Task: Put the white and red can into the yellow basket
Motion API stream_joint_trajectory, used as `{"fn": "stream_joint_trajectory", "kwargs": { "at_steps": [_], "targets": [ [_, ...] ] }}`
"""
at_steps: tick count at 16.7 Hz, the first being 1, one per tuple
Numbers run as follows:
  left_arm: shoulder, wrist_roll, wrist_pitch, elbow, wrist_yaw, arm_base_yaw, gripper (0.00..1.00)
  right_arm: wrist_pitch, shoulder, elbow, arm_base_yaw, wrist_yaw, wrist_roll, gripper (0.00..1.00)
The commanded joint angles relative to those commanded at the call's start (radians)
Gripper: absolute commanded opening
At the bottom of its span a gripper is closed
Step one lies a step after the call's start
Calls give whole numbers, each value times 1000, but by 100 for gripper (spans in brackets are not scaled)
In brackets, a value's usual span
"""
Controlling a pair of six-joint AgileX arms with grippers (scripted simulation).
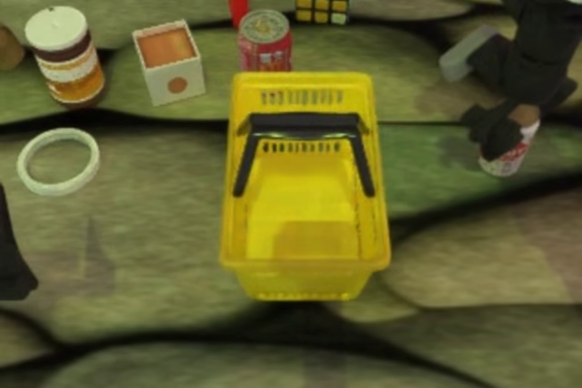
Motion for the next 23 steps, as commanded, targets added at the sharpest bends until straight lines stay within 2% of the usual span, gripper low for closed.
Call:
{"fn": "stream_joint_trajectory", "kwargs": {
  "at_steps": [6, 17, 20, 23],
  "targets": [
    [0, 0, 0, 0, 0, 0, 100, 0, 0, 0, 0, 0, 0, 2],
    [0, 0, 0, 0, 0, 0, 100, 9, -2, -2, -1, -7, 4, 0],
    [0, 0, 0, 0, 0, 0, 100, 98, -6, -22, 9, -68, 30, 0],
    [0, 0, 0, 0, 0, 0, 100, 274, -15, -62, 22, -179, 84, 0]
  ]
}}
